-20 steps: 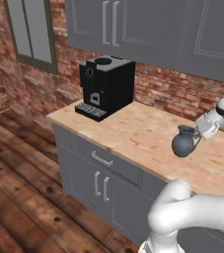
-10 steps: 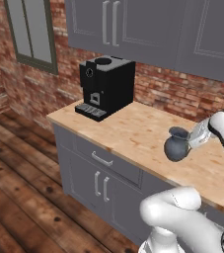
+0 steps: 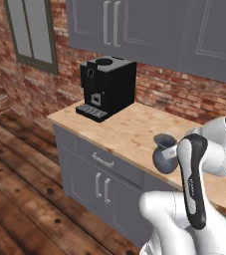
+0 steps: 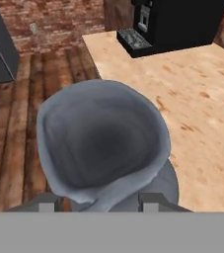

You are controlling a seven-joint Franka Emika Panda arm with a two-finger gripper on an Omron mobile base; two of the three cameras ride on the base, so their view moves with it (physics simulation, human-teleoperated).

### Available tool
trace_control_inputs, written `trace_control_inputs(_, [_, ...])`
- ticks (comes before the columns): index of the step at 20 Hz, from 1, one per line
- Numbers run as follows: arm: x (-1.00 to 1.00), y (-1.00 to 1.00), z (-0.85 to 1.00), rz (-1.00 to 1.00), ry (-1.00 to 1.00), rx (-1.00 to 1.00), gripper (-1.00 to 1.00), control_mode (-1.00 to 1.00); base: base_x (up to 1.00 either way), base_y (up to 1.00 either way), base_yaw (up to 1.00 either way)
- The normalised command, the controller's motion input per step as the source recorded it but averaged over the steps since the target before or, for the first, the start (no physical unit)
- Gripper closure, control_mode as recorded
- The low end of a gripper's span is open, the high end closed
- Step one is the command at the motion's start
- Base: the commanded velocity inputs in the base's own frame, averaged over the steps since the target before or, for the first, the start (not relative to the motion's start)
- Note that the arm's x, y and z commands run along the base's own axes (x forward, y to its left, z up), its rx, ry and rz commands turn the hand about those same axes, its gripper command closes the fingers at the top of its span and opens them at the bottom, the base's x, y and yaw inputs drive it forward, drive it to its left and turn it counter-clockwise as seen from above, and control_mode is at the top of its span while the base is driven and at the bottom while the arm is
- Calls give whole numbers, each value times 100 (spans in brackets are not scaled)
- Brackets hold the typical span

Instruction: Move the yogurt and eggplant from the second highest shelf to the top shelf to make space. Then, place the pitcher from the counter on the cleared second highest shelf.

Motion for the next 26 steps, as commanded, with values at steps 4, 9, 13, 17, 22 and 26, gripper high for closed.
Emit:
trace_control_inputs(4, [-58,95,69,-35,0,0,100,-100,0,0,0])
trace_control_inputs(9, [-42,80,74,-31,0,0,100,-100,0,0,0])
trace_control_inputs(13, [-55,33,7,-26,-2,1,100,-100,0,0,0])
trace_control_inputs(17, [-25,0,0,-13,-11,21,100,-100,0,0,0])
trace_control_inputs(22, [0,-29,19,1,-9,36,100,-100,0,0,0])
trace_control_inputs(26, [-5,-39,39,8,-2,21,100,-100,0,0,0])
